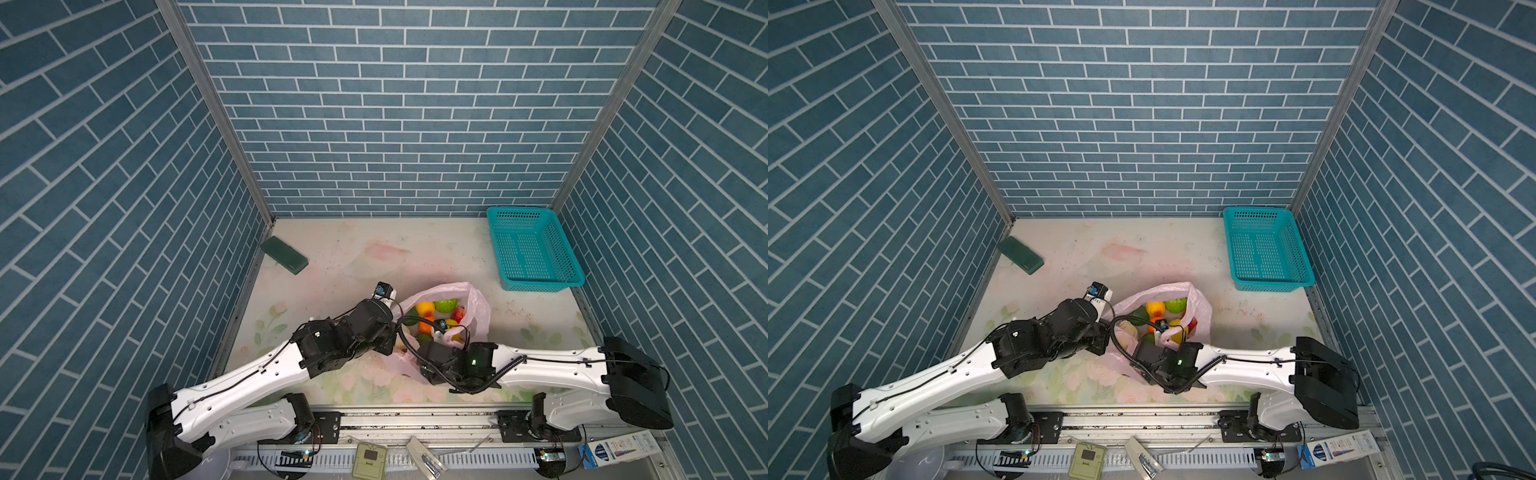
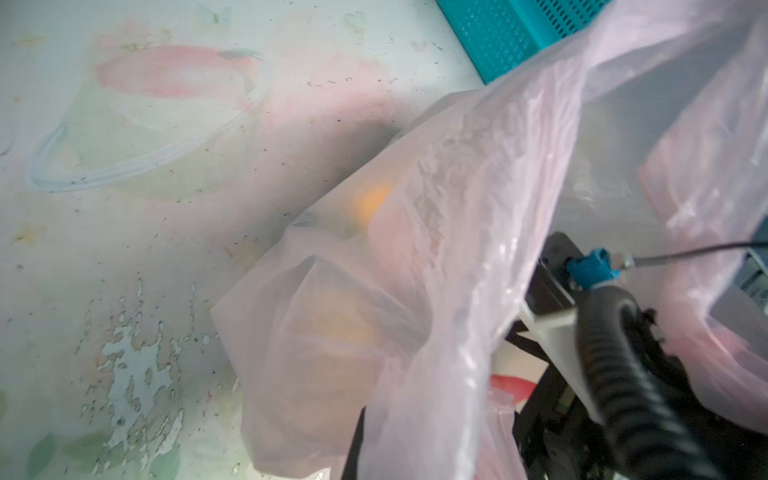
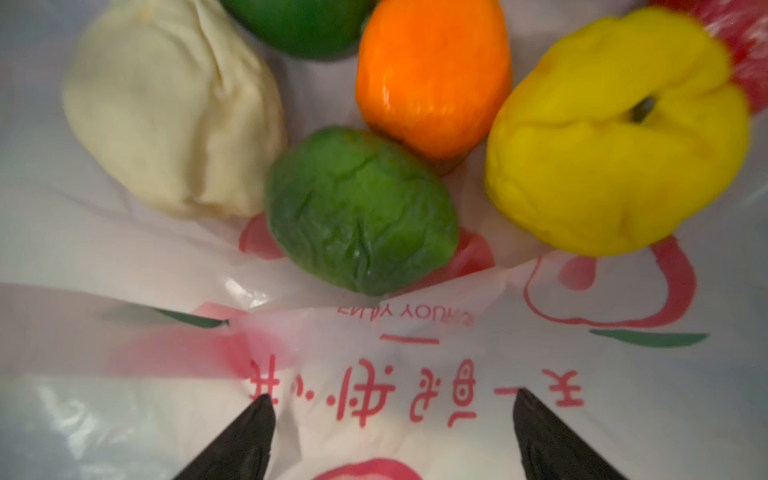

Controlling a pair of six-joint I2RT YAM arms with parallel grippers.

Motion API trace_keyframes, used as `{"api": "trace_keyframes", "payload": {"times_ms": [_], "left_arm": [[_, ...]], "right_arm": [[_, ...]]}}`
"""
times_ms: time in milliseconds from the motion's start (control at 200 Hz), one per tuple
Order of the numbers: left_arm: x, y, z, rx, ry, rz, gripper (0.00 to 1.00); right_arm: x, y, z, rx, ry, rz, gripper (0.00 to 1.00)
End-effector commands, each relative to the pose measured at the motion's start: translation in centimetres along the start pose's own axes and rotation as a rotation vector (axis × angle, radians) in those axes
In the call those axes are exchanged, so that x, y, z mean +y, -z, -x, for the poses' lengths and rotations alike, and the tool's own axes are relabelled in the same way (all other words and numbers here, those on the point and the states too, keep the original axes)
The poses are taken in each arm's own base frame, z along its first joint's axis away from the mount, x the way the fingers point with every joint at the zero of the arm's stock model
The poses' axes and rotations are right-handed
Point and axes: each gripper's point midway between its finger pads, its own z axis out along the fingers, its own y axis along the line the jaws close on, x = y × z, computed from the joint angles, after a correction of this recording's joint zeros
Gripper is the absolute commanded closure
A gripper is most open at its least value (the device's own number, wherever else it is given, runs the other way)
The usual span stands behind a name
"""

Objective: Untie the knot of the plastic bag and take out the fruit
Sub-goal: 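Reach the right gripper into the open bag above the fruit, then lower the right gripper toward the green lime while the left holds the bag rim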

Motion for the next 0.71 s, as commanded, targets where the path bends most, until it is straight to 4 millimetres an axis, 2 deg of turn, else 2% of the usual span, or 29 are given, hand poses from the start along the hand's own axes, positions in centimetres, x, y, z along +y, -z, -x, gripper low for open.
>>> {"api": "trace_keyframes", "payload": {"times_ms": [0, 240, 435, 560, 700], "left_arm": [[1.9, 0.3, -0.8, -0.005, 0.021, 0.079, 1.00], [1.8, -0.3, -2.0, 0.021, -0.007, 0.074, 1.00], [0.9, -0.8, -1.6, 0.000, -0.011, 0.050, 1.00], [-0.1, -1.1, -1.5, -0.009, -0.023, 0.028, 1.00], [-1.1, -1.2, -1.9, -0.009, -0.040, 0.010, 1.00]], "right_arm": [[0.1, -0.9, -1.5, 0.032, -0.078, -0.008, 0.11], [-1.0, 2.5, 2.0, -0.066, -0.133, 0.011, 0.09], [-1.3, 4.3, 5.5, -0.117, -0.197, 0.063, 0.09], [-1.0, 4.1, 7.4, -0.130, -0.228, 0.080, 0.10], [-0.3, 3.0, 9.1, -0.152, -0.273, 0.104, 0.11]]}}
